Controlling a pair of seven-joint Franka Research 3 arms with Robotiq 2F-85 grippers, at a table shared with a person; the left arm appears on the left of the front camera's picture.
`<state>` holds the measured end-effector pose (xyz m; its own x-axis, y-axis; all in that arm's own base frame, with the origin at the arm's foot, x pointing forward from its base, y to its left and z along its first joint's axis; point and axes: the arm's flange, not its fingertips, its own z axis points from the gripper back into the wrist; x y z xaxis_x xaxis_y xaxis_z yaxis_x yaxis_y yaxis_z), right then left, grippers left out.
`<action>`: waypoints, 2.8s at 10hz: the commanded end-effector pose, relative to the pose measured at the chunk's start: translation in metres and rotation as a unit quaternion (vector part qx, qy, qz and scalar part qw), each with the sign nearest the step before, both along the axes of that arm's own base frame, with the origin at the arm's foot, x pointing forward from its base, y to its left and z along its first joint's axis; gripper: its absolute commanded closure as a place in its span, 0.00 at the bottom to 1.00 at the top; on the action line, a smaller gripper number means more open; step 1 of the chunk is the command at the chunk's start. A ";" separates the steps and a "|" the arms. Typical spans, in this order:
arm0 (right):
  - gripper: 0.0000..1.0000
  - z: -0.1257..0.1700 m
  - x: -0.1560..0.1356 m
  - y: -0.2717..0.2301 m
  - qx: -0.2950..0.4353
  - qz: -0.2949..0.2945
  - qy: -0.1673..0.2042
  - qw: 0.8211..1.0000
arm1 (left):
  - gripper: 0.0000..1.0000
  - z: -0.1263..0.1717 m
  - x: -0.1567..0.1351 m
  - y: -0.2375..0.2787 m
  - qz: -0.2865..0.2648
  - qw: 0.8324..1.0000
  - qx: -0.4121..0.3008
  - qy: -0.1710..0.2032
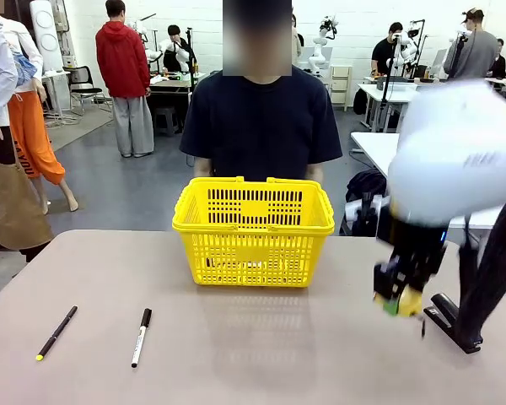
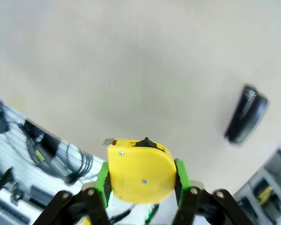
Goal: Place the items the person wants into the basket.
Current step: Pick up the item the person points to and place it in the Market Basket.
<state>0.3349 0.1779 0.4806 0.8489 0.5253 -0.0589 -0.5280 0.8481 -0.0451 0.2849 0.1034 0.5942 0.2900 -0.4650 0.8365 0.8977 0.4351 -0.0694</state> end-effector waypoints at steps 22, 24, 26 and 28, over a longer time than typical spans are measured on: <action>0.00 -0.023 0.285 0.195 0.037 0.183 -0.038 0.982 | 0.00 0.000 0.001 0.001 -0.006 1.000 -0.005 -0.012; 0.00 -0.023 0.286 0.195 0.038 0.183 -0.037 0.982 | 0.00 0.000 0.001 0.001 -0.006 1.000 -0.005 -0.012; 0.00 -0.021 0.286 0.196 0.033 0.181 -0.038 0.982 | 0.00 0.000 0.001 0.001 -0.006 1.000 -0.005 -0.012; 0.00 -0.020 0.285 0.197 0.030 0.182 -0.037 0.982 | 0.00 0.000 0.001 0.001 -0.006 1.000 -0.005 -0.012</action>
<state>0.6223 0.3754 0.4567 0.6169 0.7852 0.0542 -0.7857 0.6184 -0.0172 0.2854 0.1039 0.5944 0.2887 -0.4681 0.8352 0.8975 0.4361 -0.0657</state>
